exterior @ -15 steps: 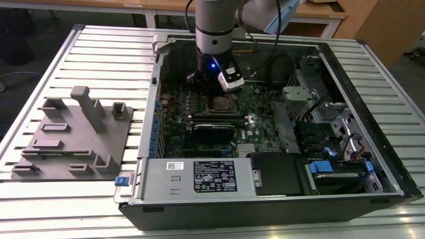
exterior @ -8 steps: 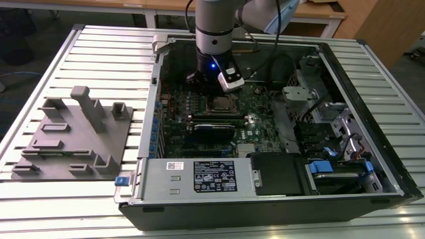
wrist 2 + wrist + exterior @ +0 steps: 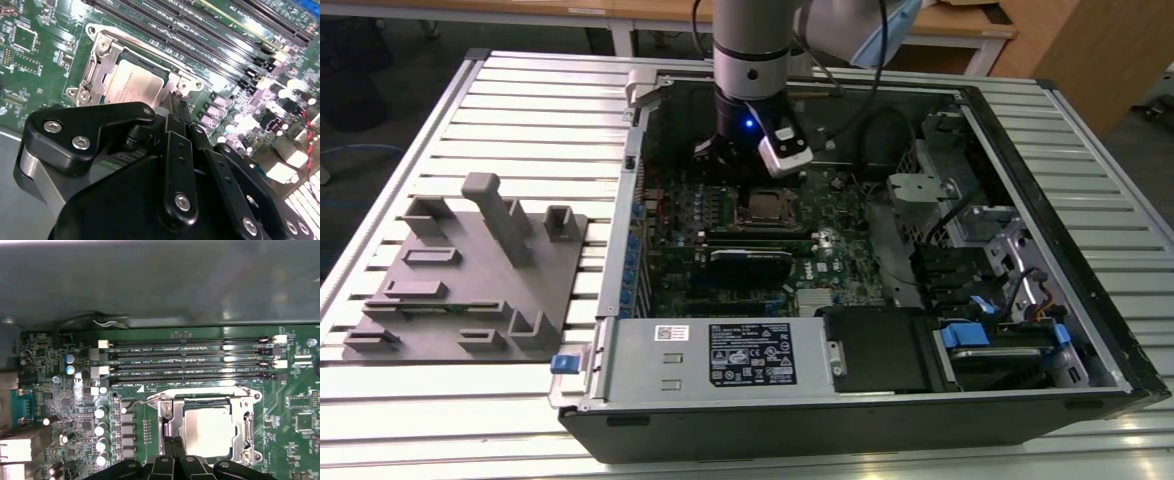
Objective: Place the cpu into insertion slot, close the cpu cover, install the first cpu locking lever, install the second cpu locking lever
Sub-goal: 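Close the cpu cover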
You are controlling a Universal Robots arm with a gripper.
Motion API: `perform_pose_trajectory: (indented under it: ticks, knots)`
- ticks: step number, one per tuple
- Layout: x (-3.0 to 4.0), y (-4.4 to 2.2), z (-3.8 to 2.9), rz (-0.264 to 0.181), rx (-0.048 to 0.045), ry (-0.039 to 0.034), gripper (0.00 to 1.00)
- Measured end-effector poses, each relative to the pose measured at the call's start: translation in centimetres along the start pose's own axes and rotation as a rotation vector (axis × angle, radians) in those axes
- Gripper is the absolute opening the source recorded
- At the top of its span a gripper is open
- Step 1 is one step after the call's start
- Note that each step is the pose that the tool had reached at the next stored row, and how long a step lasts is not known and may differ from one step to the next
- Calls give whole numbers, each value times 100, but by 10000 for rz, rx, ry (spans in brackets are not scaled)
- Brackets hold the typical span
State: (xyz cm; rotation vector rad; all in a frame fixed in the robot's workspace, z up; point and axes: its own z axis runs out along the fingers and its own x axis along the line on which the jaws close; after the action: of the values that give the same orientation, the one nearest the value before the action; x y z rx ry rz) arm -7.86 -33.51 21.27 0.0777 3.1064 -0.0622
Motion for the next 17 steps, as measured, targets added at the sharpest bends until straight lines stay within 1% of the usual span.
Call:
perform_pose_trajectory:
  ticks: [1,5,7,10,15,17]
  knots:
    - [-1,-1,-14,0,0,0,10]
    - [-5,1,-16,-2,0,0,10]
    - [-31,3,-16,0,0,1,10]
    - [-111,7,-12,-1,0,0,10]
    - [-274,15,-6,0,0,4,10]
    - [-321,18,-5,-1,0,4,10]
